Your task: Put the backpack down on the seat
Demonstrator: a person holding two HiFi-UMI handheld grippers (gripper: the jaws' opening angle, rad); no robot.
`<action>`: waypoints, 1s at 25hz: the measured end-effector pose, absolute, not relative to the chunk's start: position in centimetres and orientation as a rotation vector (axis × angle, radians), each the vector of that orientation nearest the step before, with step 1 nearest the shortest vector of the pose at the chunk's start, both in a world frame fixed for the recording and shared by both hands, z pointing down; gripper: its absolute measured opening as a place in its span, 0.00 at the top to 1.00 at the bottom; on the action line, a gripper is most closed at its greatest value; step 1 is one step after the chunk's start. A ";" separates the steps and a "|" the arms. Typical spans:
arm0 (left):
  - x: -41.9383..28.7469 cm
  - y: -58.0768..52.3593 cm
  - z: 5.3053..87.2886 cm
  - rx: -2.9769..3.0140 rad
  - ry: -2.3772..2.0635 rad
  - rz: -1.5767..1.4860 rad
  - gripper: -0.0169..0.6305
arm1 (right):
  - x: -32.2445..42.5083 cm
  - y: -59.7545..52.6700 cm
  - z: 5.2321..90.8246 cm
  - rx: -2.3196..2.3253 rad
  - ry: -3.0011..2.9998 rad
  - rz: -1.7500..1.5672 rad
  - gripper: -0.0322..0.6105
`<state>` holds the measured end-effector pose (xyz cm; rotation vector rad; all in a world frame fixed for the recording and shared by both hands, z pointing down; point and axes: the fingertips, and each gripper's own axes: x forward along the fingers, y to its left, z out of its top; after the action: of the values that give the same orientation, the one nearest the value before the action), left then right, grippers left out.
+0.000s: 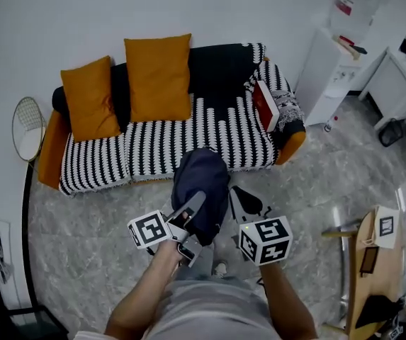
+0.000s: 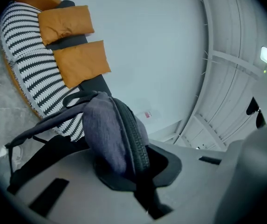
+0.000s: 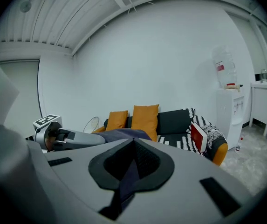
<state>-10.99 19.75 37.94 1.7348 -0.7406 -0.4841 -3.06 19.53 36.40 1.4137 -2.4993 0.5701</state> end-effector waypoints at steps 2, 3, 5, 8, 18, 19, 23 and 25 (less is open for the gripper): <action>-10.9 17.6 38.5 1.734 -0.730 -0.475 0.94 | -2.9 17.4 36.8 1.426 -2.487 0.575 0.95; -10.8 16.5 38.7 1.733 -0.726 -0.469 0.94 | -2.8 16.3 37.0 1.432 -2.480 0.579 0.95; -10.8 14.2 39.3 1.733 -0.724 -0.449 0.94 | -2.7 13.9 37.5 1.444 -2.465 0.589 0.95; -10.9 10.7 40.2 1.737 -0.724 -0.412 0.94 | -2.6 10.6 37.8 1.460 -2.443 0.598 0.95; -11.2 -0.8 40.7 1.742 -0.669 -0.367 0.94 | -2.5 -0.6 37.9 1.552 -2.370 0.615 0.95; -11.1 -1.8 40.7 1.740 -0.662 -0.364 0.94 | -2.4 -1.5 37.8 1.564 -2.361 0.615 0.95; -10.9 -5.5 41.0 1.741 -0.637 -0.352 0.94 | -1.9 -4.6 37.9 1.599 -2.329 0.622 0.95; -10.8 -7.1 41.2 1.740 -0.626 -0.348 0.94 | -1.6 -5.9 38.0 1.612 -2.313 0.623 0.95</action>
<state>-10.77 -7.11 41.23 1.7399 -0.6265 -0.3478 -1.64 -5.85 38.01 1.6121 -2.3127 0.6234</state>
